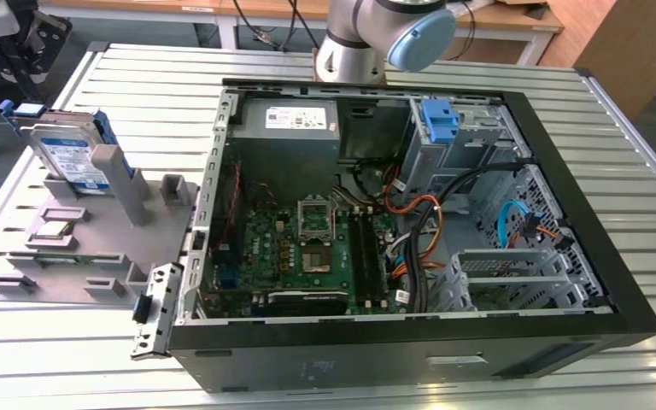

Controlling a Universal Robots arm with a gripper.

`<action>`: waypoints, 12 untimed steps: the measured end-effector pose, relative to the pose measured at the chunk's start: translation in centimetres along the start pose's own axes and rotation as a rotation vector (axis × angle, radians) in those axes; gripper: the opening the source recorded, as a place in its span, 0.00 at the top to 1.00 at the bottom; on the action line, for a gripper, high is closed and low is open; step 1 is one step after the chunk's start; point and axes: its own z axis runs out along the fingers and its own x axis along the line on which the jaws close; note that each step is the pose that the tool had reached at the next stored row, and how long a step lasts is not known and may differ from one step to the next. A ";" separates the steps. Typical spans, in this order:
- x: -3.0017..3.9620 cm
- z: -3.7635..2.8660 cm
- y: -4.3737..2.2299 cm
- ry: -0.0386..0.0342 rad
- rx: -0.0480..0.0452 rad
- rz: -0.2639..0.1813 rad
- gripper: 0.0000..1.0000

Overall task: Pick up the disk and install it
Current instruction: 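Pick up the disk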

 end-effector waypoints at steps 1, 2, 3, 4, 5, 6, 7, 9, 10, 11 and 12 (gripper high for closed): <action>0.00 0.00 0.00 0.0001 0.0001 -0.001 0.89; 0.00 0.00 0.00 0.0001 0.0001 -0.002 0.89; 0.00 0.00 0.00 0.0001 0.0002 -0.002 0.89; 0.00 0.00 0.00 0.0002 0.0002 -0.003 0.89; 0.00 0.00 0.00 0.0002 0.0002 -0.003 0.89; 0.00 0.00 0.00 0.0002 0.0002 -0.004 0.89; 0.00 0.00 0.00 0.0002 0.0003 -0.004 0.89; 0.00 0.00 0.00 0.0003 0.0003 -0.005 0.89; 0.00 0.00 0.00 0.0003 0.0003 -0.006 0.89; 0.00 0.00 0.00 0.0003 0.0003 -0.006 0.89; 0.00 0.00 0.00 0.0003 0.0003 -0.006 0.89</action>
